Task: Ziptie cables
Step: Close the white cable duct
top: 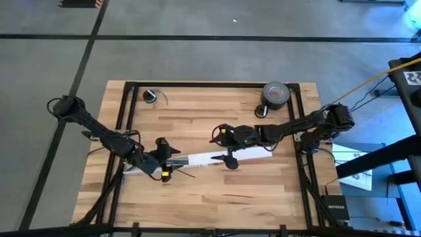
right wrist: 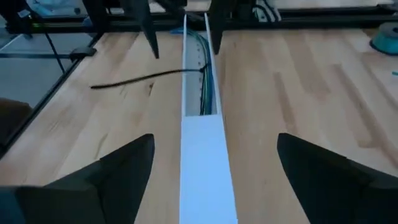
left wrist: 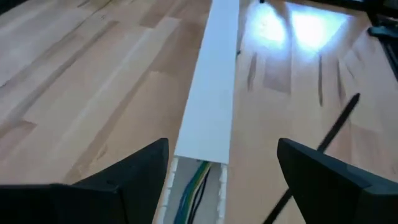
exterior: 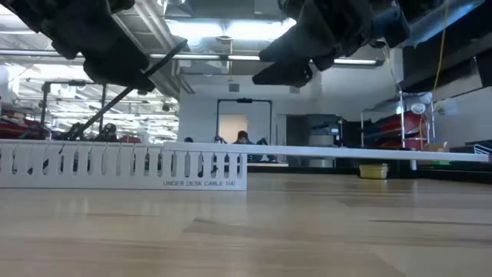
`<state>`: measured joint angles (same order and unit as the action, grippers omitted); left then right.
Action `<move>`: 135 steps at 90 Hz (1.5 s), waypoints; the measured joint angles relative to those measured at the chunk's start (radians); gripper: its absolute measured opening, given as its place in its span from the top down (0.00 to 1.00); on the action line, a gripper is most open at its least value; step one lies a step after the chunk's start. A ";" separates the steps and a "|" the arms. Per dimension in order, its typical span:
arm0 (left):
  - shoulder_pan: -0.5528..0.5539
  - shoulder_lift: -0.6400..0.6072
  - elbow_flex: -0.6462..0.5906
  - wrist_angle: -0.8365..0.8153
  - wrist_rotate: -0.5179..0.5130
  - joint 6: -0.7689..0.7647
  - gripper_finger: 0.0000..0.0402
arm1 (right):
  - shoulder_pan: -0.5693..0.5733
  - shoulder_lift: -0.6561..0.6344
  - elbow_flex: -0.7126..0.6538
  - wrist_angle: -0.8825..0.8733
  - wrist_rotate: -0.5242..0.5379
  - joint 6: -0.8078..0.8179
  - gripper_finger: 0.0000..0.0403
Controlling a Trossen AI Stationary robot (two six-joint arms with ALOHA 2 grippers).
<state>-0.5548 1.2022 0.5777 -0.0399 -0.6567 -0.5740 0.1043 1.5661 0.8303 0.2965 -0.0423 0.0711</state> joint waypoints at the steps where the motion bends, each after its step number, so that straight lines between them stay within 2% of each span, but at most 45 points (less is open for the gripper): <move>1: -0.001 0.000 0.000 0.000 -0.003 0.000 0.29 | 0.000 0.000 0.000 0.000 0.002 0.000 0.19; 19: 0.001 0.000 0.000 -0.003 -0.021 0.006 0.29 | 0.000 0.000 0.000 -0.001 0.009 0.001 0.19; 37: 0.027 0.000 0.000 -0.002 -0.021 0.079 0.29 | 0.000 0.000 0.000 -0.009 0.008 -0.004 0.19; 43: 0.035 0.000 0.000 0.008 -0.019 0.051 0.29 | 0.000 0.000 0.000 -0.013 0.007 0.006 0.19; 62: 0.070 0.005 0.000 -0.005 0.073 -0.004 0.29 | 0.000 0.000 0.000 -0.027 -0.029 0.035 0.18; 77: 0.095 0.039 0.000 0.000 0.111 -0.016 0.24 | 0.000 0.000 0.000 -0.044 -0.031 0.055 0.18; 96: 0.093 0.066 0.000 -0.003 0.201 -0.030 0.21 | 0.000 0.010 0.000 -0.069 -0.037 0.062 0.14; 118: 0.070 0.120 0.000 -0.001 0.195 0.011 0.21 | 0.000 0.040 0.001 -0.041 -0.037 0.052 0.13; 135: 0.081 0.204 0.000 0.096 0.154 0.114 0.21 | 0.000 0.094 0.001 -0.007 -0.037 0.029 0.13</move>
<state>-0.4738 1.4060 0.5781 0.0562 -0.5028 -0.4598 0.1043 1.6603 0.8310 0.2894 -0.0790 0.0998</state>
